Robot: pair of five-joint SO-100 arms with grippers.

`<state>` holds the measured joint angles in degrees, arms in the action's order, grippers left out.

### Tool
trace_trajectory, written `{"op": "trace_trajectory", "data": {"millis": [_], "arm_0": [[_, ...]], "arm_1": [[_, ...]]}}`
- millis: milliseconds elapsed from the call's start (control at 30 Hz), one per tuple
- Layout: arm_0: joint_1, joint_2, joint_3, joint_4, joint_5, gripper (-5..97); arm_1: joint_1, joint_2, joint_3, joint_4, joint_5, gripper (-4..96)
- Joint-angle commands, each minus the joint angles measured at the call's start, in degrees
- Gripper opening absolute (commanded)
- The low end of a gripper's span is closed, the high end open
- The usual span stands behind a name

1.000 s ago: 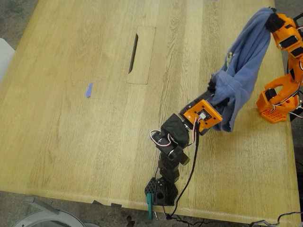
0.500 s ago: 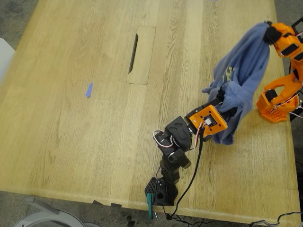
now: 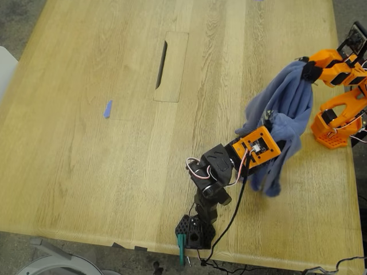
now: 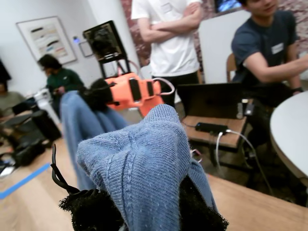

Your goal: Fold a T-shirt

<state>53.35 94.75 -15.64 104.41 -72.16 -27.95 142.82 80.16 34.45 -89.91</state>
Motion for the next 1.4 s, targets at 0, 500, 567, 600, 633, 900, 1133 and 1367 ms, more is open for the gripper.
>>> {"op": "trace_trajectory", "data": {"millis": [0, 500, 567, 600, 633, 900, 1133, 1367], "arm_0": [[-2.37, 5.80, 4.83, 0.97, -1.14, 0], [-20.83, 42.28, 70.31, -0.18, -3.08, 0], [-23.99, 44.82, 76.38, -0.97, -2.90, 0], [-25.22, 46.05, 79.10, -1.14, -2.81, 0], [-26.54, 47.29, 82.18, -1.93, -2.72, 0], [-35.77, 57.74, 107.05, -13.54, -2.20, 0], [-45.44, 62.40, 126.56, -28.04, -1.67, 0], [-56.43, 61.00, 143.00, -53.26, -1.41, 0]], "arm_1": [[1.49, 3.69, 1.41, 4.66, 1.49, -0.2], [9.32, 9.67, 13.01, 16.35, 4.39, -0.2], [11.43, 9.84, 16.61, 14.24, 4.48, -0.2], [12.57, 9.84, 18.90, 12.66, 4.48, -0.2], [13.71, 9.84, 21.36, 10.55, 4.57, -0.2], [19.69, 4.66, 37.79, -10.28, 4.57, -0.2], [29.53, -2.99, 45.79, -23.47, 4.31, -0.2], [36.74, -23.82, 40.43, -44.91, 3.08, -0.2]]}}
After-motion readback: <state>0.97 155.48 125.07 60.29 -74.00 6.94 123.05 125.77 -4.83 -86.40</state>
